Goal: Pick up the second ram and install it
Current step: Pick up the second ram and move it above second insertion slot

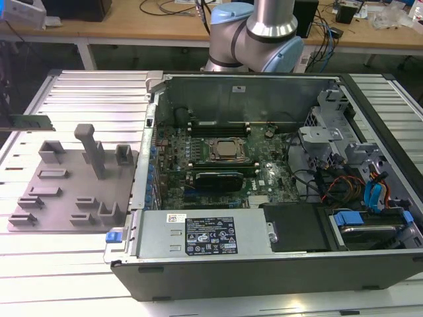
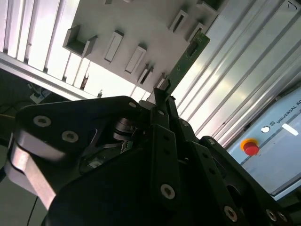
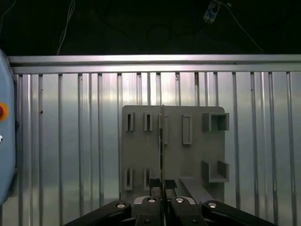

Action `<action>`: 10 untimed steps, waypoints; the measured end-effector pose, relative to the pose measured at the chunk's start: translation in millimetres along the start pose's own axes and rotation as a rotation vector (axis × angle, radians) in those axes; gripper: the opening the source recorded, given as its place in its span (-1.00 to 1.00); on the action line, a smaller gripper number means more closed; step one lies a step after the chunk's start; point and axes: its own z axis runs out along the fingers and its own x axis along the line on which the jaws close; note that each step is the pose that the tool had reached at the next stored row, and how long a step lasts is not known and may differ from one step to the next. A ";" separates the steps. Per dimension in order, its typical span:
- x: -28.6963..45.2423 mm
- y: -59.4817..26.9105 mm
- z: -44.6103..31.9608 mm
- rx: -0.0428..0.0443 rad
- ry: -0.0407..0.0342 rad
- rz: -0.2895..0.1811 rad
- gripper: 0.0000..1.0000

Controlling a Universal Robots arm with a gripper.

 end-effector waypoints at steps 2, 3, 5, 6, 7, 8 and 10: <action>-0.4 0.4 -8.3 0.0000 0.0000 0.000 -0.77; -0.7 0.6 -12.8 0.0000 0.0000 0.000 -0.77; -1.1 0.9 -18.7 0.0001 0.0000 0.000 -0.77; -1.4 1.1 -22.0 0.0000 0.0000 0.000 -0.77; -1.8 1.4 -28.0 0.0000 0.0000 0.000 -0.77; -2.1 1.5 -32.8 0.0000 0.0000 0.000 -0.77; -2.1 1.7 -35.4 0.0001 -0.0006 0.000 -0.77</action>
